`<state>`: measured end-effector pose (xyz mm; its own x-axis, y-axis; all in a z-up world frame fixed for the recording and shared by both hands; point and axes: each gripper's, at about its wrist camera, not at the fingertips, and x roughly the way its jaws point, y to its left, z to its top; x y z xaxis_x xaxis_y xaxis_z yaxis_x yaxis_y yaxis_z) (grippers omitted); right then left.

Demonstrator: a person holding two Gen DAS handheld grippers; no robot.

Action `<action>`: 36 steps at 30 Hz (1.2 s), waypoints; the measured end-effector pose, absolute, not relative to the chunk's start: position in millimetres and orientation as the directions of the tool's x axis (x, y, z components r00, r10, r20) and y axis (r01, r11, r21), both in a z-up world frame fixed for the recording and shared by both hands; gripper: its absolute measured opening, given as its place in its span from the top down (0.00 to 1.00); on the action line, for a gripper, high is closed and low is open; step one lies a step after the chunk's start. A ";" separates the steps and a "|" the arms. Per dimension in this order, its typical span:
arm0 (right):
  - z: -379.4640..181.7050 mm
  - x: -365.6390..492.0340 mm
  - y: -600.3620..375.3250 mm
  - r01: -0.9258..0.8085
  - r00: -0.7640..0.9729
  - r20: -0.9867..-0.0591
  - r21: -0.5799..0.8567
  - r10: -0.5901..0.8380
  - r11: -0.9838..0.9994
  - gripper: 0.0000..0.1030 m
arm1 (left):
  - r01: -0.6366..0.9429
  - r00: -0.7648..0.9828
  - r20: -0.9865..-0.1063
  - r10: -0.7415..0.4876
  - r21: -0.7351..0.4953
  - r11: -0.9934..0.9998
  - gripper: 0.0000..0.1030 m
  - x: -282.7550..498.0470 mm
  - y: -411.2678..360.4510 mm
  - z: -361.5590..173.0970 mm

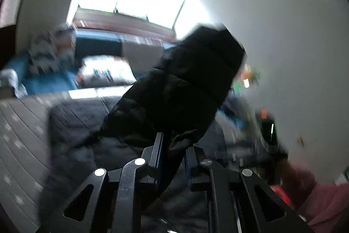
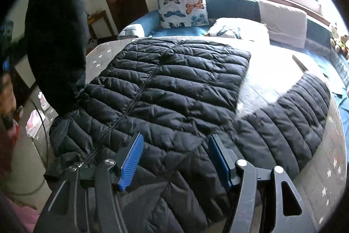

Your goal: Fold large clothes

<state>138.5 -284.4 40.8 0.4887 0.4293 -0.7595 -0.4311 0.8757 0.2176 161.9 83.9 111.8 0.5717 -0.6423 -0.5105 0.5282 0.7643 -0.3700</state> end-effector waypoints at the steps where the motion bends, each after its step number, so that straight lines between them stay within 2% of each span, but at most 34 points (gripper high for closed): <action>1: 38.4 135.5 -289.7 -0.419 0.490 -0.759 0.226 0.429 0.879 0.34 | 0.538 0.532 -0.568 -0.628 -0.346 0.769 0.82 160.0 62.9 89.2; 5: 24.0 123.7 -308.9 -0.370 0.476 -0.772 0.258 0.420 0.893 0.34 | 0.547 0.452 -0.724 -0.521 -0.236 0.803 0.80 164.7 -2.3 17.2; 7: 16.4 117.2 -317.6 -0.341 0.474 -0.789 0.245 0.391 0.908 0.34 | 0.549 0.454 -0.755 -0.473 -0.181 0.816 0.78 143.0 -38.5 -4.1; 10: 9.7 109.6 -332.9 -0.305 0.459 -0.797 0.274 0.393 0.912 0.34 | 0.560 0.477 -0.771 -0.421 -0.103 0.822 0.76 127.6 -51.6 -18.6; 11: 10.4 108.5 -337.1 -0.295 0.460 -0.795 0.283 0.395 0.913 0.34 | 0.563 0.495 -0.768 -0.406 -0.072 0.823 0.71 121.9 -52.2 -21.9; 13: 15.1 105.1 -347.3 -0.272 0.477 -0.786 0.294 0.394 0.916 0.34 | 0.576 0.497 -0.765 -0.410 -0.063 0.815 0.45 113.2 -63.4 -22.7; 14: 20.5 104.3 -352.2 -0.256 0.493 -0.776 0.302 0.393 0.918 0.34 | 0.582 0.500 -0.754 -0.426 -0.072 0.810 0.23 96.6 -69.5 -18.8; 15: 24.7 104.2 -354.1 -0.250 0.503 -0.767 0.311 0.397 0.917 0.34 | 0.584 0.507 -0.742 -0.438 -0.078 0.808 0.15 94.8 -65.2 -2.3; 18: 42.9 102.6 -352.4 -0.273 0.532 -0.724 0.344 0.439 0.898 0.34 | 0.602 0.528 -0.706 -0.472 -0.081 0.795 0.15 86.4 -59.3 20.4; 21: 58.5 104.9 -334.8 -0.333 0.545 -0.703 0.318 0.457 0.887 0.34 | 0.593 0.544 -0.676 -0.496 -0.108 0.798 0.15 75.7 -35.8 61.5; 24: 63.9 108.2 -312.0 -0.394 0.534 -0.692 0.304 0.485 0.867 0.34 | 0.534 0.576 -0.648 -0.498 -0.163 0.830 0.15 80.0 8.1 93.2; 26: 65.1 111.3 -292.9 -0.432 0.529 -0.686 0.289 0.499 0.855 0.34 | 0.447 0.622 -0.636 -0.457 -0.191 0.874 0.15 90.4 52.3 104.3; 31: 56.6 126.1 -248.9 -0.503 0.476 -0.694 0.289 0.540 0.815 0.34 | 0.255 0.654 -0.671 -0.349 -0.239 0.937 0.15 126.4 139.2 100.0; 36: 36.1 140.0 -215.9 -0.524 0.446 -0.741 0.238 0.502 0.818 0.34 | 0.196 0.619 -0.721 -0.311 -0.242 0.950 0.17 150.6 167.9 63.2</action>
<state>140.0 -215.9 36.1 0.4456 0.5020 -0.7413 -0.5242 0.8175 0.2385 150.6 167.9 63.2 0.6190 -0.3111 -0.7211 0.1959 0.9503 -0.2418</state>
